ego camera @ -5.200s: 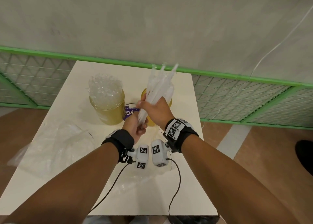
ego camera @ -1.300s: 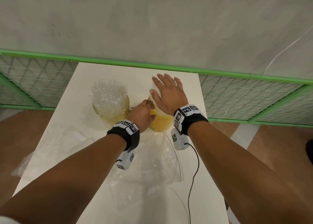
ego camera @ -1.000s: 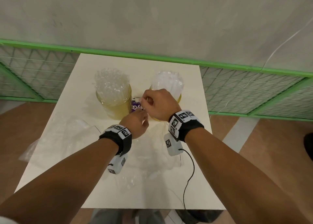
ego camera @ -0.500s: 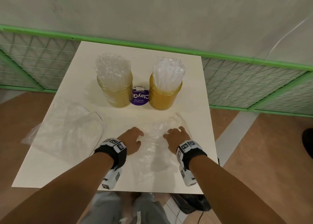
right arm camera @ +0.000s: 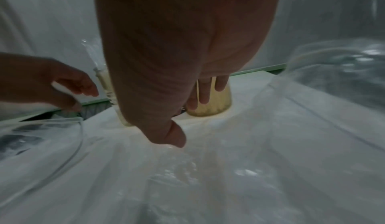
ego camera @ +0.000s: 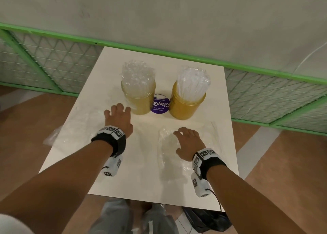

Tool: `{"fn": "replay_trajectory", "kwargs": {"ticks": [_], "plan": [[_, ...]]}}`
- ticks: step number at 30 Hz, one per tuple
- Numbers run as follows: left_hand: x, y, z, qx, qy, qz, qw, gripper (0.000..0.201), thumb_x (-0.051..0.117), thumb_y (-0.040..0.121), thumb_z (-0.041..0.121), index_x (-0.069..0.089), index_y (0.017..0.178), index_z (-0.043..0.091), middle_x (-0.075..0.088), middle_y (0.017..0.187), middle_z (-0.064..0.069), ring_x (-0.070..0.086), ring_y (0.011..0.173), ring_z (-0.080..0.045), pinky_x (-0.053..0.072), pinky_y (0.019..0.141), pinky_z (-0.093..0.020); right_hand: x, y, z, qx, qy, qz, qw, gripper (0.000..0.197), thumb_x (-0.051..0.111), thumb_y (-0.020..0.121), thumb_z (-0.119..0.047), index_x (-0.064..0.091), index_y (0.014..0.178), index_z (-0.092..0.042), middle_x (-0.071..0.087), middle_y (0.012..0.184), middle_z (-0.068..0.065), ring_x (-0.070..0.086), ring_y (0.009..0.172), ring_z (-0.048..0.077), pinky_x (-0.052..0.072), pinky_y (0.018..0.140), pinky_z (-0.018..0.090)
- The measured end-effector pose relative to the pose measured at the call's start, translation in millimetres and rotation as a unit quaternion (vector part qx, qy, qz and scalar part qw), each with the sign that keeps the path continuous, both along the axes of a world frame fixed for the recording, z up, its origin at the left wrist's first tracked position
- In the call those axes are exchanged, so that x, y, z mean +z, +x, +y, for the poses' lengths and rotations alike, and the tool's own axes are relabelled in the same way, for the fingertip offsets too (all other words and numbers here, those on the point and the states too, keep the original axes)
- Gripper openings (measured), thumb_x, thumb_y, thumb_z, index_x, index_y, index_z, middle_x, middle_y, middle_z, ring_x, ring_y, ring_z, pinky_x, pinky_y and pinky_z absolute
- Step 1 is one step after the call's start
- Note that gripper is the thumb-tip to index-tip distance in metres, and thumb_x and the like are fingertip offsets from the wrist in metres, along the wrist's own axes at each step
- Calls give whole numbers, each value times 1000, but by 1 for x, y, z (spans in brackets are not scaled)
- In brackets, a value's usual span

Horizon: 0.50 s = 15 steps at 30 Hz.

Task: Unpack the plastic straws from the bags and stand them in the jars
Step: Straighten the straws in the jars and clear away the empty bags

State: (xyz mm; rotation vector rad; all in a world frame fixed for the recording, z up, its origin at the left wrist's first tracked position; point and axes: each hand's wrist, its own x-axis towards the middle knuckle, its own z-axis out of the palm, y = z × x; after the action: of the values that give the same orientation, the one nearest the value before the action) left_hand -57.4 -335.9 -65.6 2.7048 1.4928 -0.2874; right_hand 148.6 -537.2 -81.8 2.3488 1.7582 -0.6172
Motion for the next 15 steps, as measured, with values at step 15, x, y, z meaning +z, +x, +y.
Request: {"fn": "replay_trajectory", "kwargs": {"ticks": [15], "plan": [[-5,-31,43,55,-293,-207,932,40,54,91,13,52,127,29,64,107,-7,65,75,-25,56,68,-32,14,-60,80,-54,48,218,973,41,57,101,-37,54,140,-22,55,132,1,61,113,20,49,102,38]]}}
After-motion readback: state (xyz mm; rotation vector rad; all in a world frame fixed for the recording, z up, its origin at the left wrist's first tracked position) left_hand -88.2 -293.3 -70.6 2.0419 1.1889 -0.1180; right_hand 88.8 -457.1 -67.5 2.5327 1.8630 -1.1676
